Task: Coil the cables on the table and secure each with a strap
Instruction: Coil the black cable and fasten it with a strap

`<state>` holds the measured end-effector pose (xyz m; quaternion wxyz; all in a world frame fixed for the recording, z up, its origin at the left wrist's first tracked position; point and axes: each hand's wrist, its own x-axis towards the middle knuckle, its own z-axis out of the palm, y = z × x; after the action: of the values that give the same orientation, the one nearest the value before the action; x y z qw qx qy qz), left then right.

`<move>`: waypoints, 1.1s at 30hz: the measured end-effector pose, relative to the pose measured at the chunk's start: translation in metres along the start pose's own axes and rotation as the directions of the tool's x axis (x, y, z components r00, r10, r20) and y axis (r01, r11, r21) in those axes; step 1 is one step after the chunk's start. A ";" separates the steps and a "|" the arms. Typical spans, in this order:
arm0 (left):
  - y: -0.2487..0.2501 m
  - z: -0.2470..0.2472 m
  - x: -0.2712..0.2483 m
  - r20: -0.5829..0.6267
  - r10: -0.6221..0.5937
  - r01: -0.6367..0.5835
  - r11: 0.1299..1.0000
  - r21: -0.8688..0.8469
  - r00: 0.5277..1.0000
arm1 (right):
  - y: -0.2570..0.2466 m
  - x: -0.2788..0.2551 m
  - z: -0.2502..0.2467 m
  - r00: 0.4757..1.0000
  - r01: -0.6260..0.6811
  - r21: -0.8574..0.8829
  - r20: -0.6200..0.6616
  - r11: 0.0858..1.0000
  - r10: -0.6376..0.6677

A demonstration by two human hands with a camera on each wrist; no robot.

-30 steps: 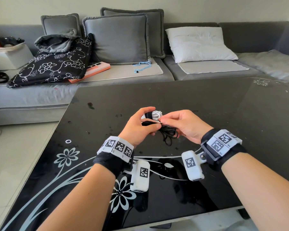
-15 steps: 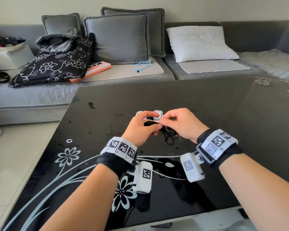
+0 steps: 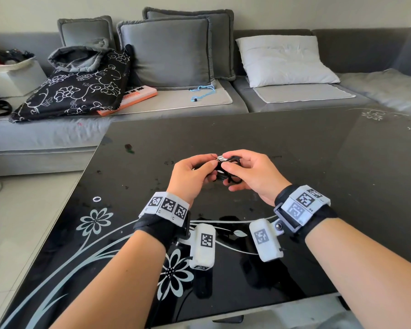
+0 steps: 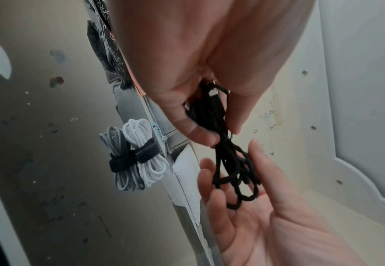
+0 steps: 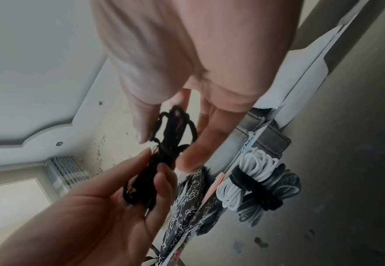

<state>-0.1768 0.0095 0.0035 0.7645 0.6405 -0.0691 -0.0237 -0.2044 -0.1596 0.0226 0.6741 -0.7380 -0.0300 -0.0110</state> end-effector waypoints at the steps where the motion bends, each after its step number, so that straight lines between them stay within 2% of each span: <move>1: 0.000 -0.001 0.001 0.000 0.008 -0.008 1.000 0.012 1.000 | 0.000 0.001 0.001 1.000 0.018 -0.004 -0.002 1.000 -0.018; 4: -0.002 -0.004 0.002 0.000 0.010 -0.010 0.998 0.068 1.000 | 0.004 0.004 0.002 0.997 0.076 -0.059 0.001 0.995 -0.077; 7: -0.007 -0.007 0.005 -0.015 -0.006 0.007 0.998 0.059 1.000 | 0.010 0.008 0.001 0.991 0.120 -0.137 -0.050 0.983 -0.128; 14: -0.027 -0.011 0.012 -0.180 -0.044 0.053 0.998 0.045 0.983 | 0.019 0.022 0.002 0.989 0.058 -0.316 -0.114 0.947 -0.099; 17: -0.035 -0.014 0.019 -0.203 -0.077 0.085 0.996 0.034 0.976 | 0.022 0.028 0.006 0.990 0.031 -0.392 -0.114 0.920 -0.082; 23: -0.047 -0.018 0.029 -0.178 -0.108 0.124 0.989 0.077 0.978 | 0.043 0.041 0.010 0.984 -0.017 -0.359 -0.170 0.933 -0.048; 28: -0.049 -0.025 0.041 -0.255 -0.113 0.173 0.958 0.227 0.960 | 0.054 0.050 0.005 0.962 -0.131 -0.268 -0.267 0.954 0.058; 33: -0.061 -0.028 0.046 -0.294 -0.169 0.222 0.962 0.159 0.941 | 0.067 0.058 0.004 0.935 -0.189 -0.218 -0.338 0.958 0.107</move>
<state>-0.1246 0.0203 -0.0577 0.6959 0.7110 0.1010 -0.0030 -0.1429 -0.1604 -0.0407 0.5717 -0.8043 0.1384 -0.0843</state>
